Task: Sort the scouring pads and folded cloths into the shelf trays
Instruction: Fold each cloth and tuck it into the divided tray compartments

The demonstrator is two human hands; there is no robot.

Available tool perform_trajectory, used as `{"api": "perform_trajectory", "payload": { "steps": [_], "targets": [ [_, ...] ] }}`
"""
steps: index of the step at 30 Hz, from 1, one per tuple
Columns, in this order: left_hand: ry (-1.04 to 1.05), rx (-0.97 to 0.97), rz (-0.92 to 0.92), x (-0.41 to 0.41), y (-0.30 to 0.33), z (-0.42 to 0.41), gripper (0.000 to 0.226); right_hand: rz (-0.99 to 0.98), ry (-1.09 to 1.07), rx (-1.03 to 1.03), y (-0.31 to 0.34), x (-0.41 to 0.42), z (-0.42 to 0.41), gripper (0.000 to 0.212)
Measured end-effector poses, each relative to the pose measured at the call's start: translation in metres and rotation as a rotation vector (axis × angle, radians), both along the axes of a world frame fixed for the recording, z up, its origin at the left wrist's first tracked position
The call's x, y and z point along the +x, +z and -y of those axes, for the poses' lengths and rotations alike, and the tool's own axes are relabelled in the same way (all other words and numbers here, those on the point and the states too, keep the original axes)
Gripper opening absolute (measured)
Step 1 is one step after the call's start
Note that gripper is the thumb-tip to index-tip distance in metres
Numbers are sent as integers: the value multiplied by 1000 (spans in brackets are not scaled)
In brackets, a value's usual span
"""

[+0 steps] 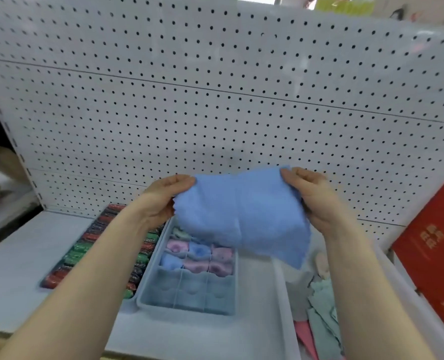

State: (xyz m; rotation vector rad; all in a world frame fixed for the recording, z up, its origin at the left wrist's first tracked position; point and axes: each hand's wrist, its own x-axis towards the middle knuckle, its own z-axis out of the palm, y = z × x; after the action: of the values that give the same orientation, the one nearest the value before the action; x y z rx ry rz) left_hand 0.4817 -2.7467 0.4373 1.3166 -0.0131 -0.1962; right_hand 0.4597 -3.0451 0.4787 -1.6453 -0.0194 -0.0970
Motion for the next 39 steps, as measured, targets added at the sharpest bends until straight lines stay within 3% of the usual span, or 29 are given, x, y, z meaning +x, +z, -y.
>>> {"api": "perform_trajectory", "payload": {
  "steps": [2, 3, 6, 12, 16, 18, 22, 24, 26, 27, 30, 32, 35, 39],
  "targets": [
    [189, 64, -46, 4, -9, 7, 5, 30, -195, -278, -8, 8, -18, 44],
    [253, 91, -33, 5, -11, 12, 4, 31, -222, -294, -12, 9, -27, 46],
    [261, 125, 91, 1, -12, 35, 7, 53, -154, -202, -24, 7, -56, 47],
    [233, 240, 291, -8, 2, 64, 11, 92, -2, -210, -35, -3, -93, 48],
    [160, 206, 292, -10, 2, 67, 19, 164, 93, -276, -41, -8, -87, 12],
    [125, 172, 293, -12, 0, 66, 22, 171, 55, -294, -45, -5, -82, 15],
    [275, 404, 405, -16, -2, 54, 28, 174, 86, -230, -39, -4, -69, 17],
    [262, 495, 332, -15, -4, 47, 54, 162, 219, -150, -32, -8, -62, 22],
    [43, 441, 104, -16, -5, 42, 89, 147, 351, -72, -26, -9, -55, 22],
    [-96, 383, 22, -18, -6, 40, 93, 144, 400, -40, -24, -10, -53, 23],
    [-298, 153, 46, -22, -13, 38, 60, 128, 432, 29, -18, -10, -46, 26],
    [-221, 39, 61, -24, -11, 40, 48, 111, 396, 16, -19, -9, -42, 28],
    [-32, 30, 76, -25, -8, 46, 35, 71, 373, -39, -25, -11, -41, 25],
    [42, 44, 139, -28, -6, 47, 19, 116, 175, -66, -33, -14, -48, 11]
  ]
}}
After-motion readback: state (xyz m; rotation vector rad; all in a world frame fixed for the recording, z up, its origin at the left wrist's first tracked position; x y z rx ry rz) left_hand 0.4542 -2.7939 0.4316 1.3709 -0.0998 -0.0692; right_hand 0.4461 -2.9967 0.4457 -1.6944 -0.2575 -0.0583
